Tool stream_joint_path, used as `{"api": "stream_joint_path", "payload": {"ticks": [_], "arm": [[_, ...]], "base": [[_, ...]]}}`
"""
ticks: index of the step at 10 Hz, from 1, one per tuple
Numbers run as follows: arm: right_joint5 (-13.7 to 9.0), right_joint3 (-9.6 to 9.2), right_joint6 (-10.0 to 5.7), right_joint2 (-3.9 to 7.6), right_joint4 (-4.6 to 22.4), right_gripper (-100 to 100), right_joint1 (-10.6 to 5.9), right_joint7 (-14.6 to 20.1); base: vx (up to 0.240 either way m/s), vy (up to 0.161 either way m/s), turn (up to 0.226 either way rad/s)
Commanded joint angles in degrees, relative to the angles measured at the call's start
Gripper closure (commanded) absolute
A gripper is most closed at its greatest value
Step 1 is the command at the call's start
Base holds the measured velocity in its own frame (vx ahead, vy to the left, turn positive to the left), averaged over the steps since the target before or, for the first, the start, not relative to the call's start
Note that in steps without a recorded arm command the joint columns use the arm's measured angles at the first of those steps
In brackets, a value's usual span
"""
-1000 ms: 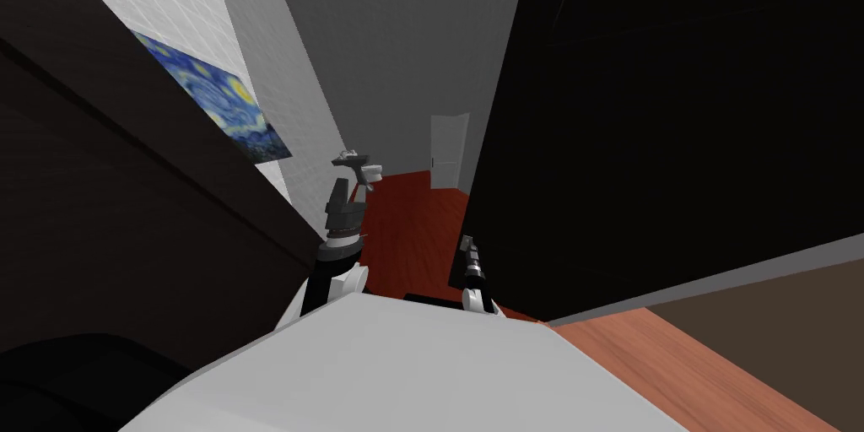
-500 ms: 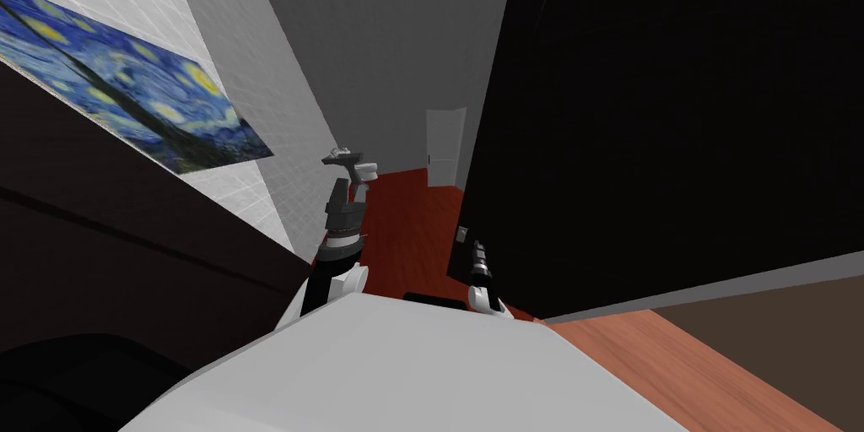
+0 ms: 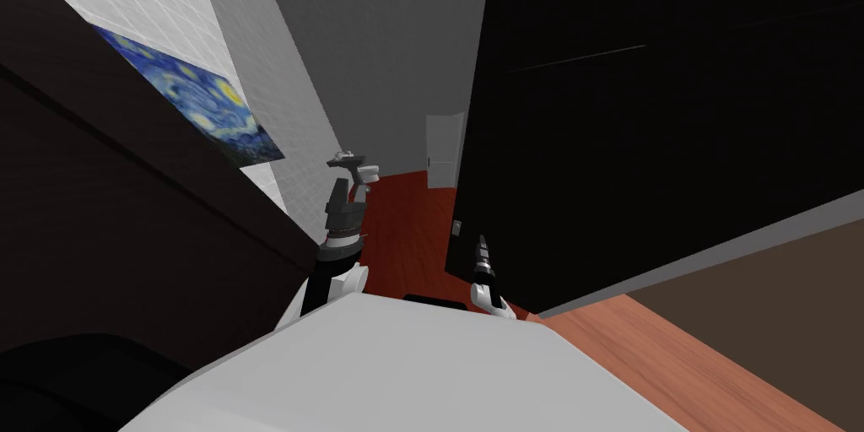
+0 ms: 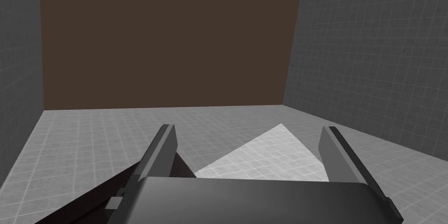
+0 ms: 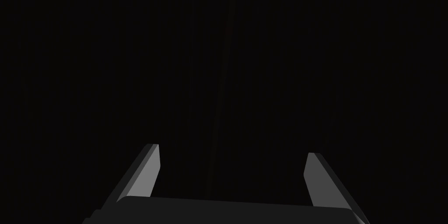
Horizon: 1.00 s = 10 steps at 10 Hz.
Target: Push the door open
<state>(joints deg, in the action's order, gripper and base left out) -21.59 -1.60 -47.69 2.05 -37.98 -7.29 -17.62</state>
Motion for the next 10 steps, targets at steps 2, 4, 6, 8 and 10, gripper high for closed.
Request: {"api": "stream_joint_path", "payload": {"ticks": [2,4,6,8,10], "arm": [[1.97,3.09,0.63,-0.96,-0.36,-100,-0.2,0.93],[3.3,5.18,0.63,-2.13,0.17,-100,-0.69,1.65],[4.38,6.88,0.63,-3.39,0.6,-100,-1.09,2.23],[4.9,7.7,0.62,-4.15,0.8,-100,-1.28,2.51],[5.23,8.21,0.62,-4.7,0.93,-100,-1.41,2.69]], "base": [[-0.102,-0.009,0.036],[-0.126,0.056,0.053],[-0.123,0.14,0.072],[-0.111,0.173,0.066],[-0.086,0.196,0.059]]}}
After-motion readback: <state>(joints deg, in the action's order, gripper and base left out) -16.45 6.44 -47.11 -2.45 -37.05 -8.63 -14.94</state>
